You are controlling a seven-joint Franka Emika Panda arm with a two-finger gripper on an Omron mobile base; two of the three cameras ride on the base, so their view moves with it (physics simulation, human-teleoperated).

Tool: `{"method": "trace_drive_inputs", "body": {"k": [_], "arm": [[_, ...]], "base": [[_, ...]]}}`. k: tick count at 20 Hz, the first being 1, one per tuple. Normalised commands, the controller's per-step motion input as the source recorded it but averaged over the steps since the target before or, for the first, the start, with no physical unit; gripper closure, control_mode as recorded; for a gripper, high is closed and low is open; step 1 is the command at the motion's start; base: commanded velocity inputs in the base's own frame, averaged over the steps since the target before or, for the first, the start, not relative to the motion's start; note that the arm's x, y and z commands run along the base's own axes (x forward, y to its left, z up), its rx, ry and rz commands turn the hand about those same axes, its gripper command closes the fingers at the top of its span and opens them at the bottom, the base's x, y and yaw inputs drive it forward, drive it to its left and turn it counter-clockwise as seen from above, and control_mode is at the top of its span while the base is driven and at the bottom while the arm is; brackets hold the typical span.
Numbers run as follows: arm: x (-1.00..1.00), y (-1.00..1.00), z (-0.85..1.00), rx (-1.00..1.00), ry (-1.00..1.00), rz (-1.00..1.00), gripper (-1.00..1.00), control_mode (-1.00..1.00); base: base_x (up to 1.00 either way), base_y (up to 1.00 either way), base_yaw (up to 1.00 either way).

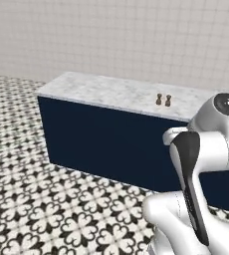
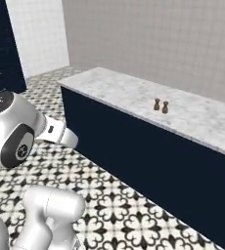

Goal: Pick up the knife from the drawer and place it on the cutting board. Then place the meat from the plate to the cutting board.

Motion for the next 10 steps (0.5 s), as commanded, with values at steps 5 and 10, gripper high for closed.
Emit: {"method": "trace_drive_inputs", "body": {"k": [5,10], "arm": [[0.00,0.00,0.00,0.00,0.00,0.00,-1.00,1.00],[0.00,0.00,0.00,0.00,0.00,0.00,-1.00,1.00]], "base": [[-0.22,0.00,0.83],[-0.18,0.00,0.84]]}}
